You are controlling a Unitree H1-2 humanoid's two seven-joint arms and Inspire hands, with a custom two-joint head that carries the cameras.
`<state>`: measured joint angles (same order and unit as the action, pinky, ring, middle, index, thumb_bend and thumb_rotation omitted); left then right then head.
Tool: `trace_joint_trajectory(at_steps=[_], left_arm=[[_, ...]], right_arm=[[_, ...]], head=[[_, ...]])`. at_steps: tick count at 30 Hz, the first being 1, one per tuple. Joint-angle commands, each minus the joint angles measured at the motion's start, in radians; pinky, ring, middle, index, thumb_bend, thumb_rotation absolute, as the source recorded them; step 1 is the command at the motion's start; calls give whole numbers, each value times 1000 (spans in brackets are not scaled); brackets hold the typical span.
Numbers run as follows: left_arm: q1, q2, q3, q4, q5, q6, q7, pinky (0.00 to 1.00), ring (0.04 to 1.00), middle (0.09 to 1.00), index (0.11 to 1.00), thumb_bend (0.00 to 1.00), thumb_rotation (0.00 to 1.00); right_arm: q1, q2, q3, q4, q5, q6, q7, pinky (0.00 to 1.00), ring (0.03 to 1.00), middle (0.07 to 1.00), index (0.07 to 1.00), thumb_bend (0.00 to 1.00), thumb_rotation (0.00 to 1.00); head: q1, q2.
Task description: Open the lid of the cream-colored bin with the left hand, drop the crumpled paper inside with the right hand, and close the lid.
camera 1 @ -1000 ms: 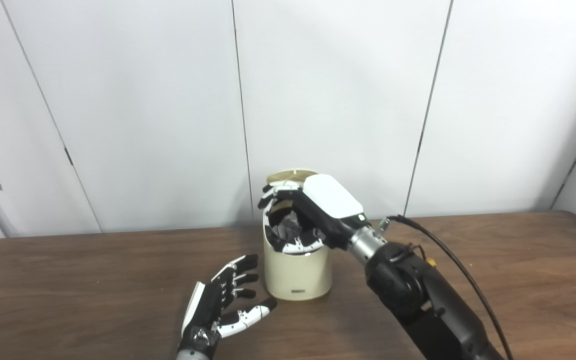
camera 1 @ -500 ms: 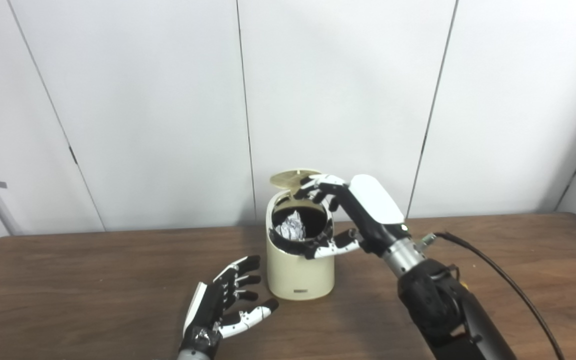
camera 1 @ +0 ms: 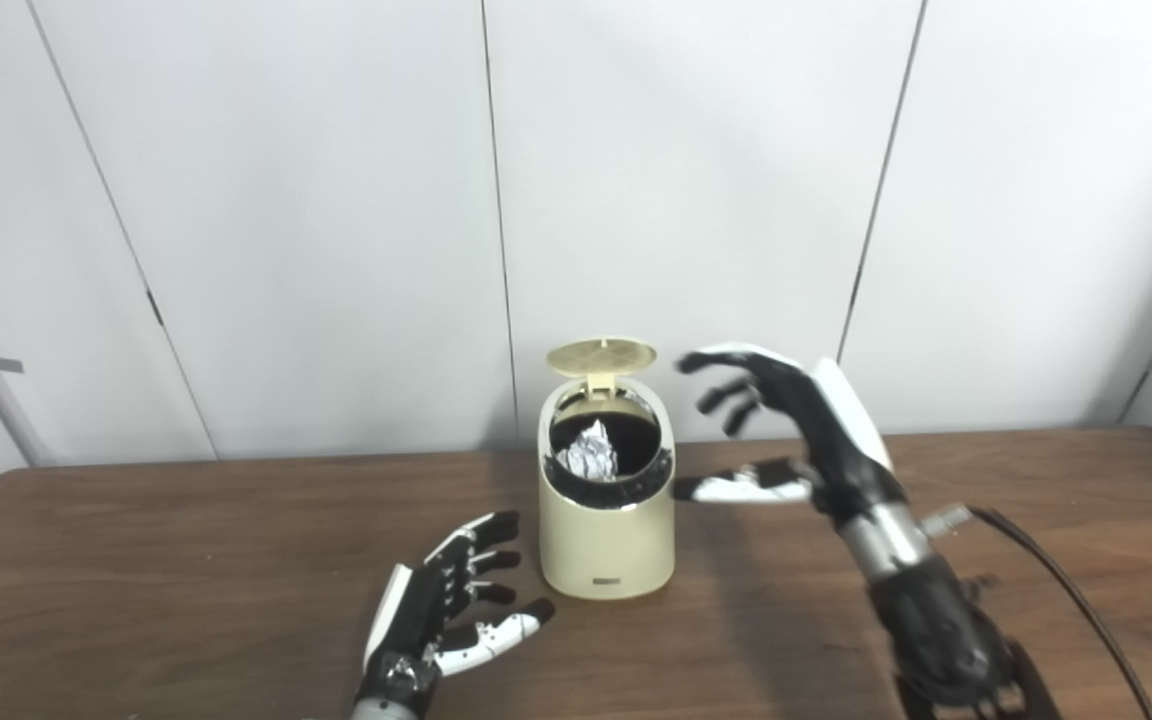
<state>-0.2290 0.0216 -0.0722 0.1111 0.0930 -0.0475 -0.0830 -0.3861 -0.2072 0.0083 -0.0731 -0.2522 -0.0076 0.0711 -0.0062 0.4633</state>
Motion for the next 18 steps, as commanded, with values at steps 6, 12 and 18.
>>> trace_joint_trajectory(at_steps=[6, 12, 18], left_arm=[[-33, -1, 11, -22, -23, -36, 6, 607, 768, 841, 847, 688, 51], [-32, -2, 13, -28, -26, -36, 7, 608, 774, 848, 850, 675, 37], [-32, -2, 14, -29, -24, -41, 12, 611, 769, 846, 846, 673, 37]], right_arm=[[45, -11, -57, -8, 219, 6, 66, 531, 705, 856, 806, 799, 252], [86, 0, -59, 72, 266, -108, 57, 548, 698, 855, 824, 832, 262], [109, 27, -78, 126, 296, -160, 40, 564, 710, 850, 811, 830, 221]], head=[[7, 2], [14, 2], [18, 1]])
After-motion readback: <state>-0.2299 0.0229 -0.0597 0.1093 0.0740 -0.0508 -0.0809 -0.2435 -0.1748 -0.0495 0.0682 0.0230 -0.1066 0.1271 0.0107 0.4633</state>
